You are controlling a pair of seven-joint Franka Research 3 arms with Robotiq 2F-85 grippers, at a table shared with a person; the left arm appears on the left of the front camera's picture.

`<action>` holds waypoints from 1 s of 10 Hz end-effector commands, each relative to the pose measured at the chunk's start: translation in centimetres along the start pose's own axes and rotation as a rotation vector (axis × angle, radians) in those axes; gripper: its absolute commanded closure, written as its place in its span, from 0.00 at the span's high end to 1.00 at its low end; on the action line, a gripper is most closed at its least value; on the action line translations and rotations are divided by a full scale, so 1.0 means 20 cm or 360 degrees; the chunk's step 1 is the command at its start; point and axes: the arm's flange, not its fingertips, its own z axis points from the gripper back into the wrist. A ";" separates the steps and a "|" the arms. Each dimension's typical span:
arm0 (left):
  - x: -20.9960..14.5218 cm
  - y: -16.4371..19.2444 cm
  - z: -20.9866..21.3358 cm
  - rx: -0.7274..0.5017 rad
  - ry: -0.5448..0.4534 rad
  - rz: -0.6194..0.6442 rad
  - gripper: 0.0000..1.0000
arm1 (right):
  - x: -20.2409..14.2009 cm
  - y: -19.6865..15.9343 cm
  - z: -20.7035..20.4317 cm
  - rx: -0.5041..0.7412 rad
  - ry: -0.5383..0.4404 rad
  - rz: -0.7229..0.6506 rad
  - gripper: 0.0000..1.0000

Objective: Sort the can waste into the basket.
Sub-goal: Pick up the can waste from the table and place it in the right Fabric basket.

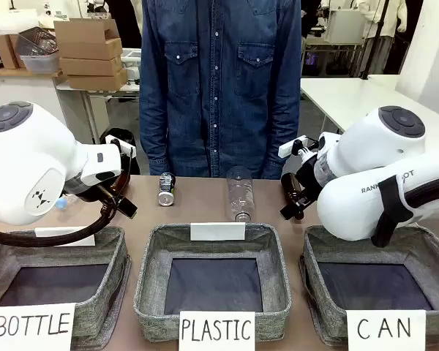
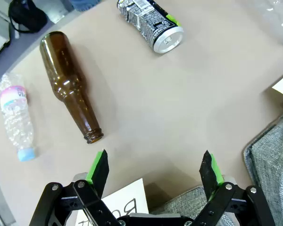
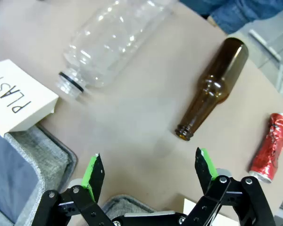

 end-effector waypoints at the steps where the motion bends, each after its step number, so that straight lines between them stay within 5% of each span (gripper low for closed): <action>1: 0.00 0.00 0.00 0.0000 0.0000 0.0000 1.00 | 0.00 0.00 0.00 0.0000 -0.0001 0.0000 1.00; 10: 0.00 0.00 0.00 0.0000 0.0000 0.0000 1.00 | 0.00 0.00 0.00 0.0000 -0.0001 0.0000 1.00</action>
